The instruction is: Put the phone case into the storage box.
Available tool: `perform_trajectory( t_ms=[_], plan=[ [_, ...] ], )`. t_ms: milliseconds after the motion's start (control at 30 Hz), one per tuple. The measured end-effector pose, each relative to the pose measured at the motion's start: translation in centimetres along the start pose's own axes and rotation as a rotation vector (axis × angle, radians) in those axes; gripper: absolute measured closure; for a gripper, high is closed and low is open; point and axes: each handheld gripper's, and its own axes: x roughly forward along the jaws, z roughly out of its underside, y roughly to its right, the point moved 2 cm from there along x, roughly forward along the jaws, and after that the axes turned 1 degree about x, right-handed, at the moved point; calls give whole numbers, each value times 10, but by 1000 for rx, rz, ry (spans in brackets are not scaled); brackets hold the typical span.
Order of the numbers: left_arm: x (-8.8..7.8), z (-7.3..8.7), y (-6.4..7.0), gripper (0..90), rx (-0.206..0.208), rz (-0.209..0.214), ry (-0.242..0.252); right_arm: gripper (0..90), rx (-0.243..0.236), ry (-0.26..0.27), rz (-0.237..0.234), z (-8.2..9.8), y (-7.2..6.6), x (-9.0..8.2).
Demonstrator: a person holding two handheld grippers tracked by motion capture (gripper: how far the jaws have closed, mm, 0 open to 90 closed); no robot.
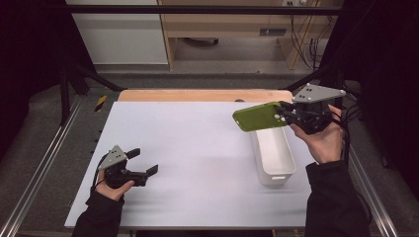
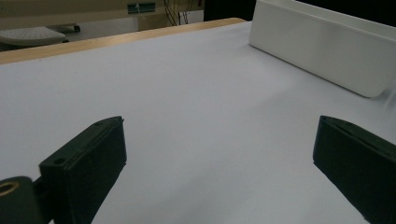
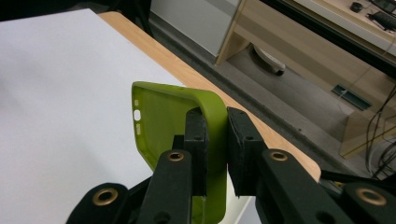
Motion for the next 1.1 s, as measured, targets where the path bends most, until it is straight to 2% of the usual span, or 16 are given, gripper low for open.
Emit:
perform_trajectory(
  t_ms=[700,1100],
  plan=[
    [2,1,0,25,6,3,-8,800,-64,-86,97,-8,17,8],
    [2,1,0,25,9,4,-12,799,-142,-127,137,-16,21,16]
  ],
)
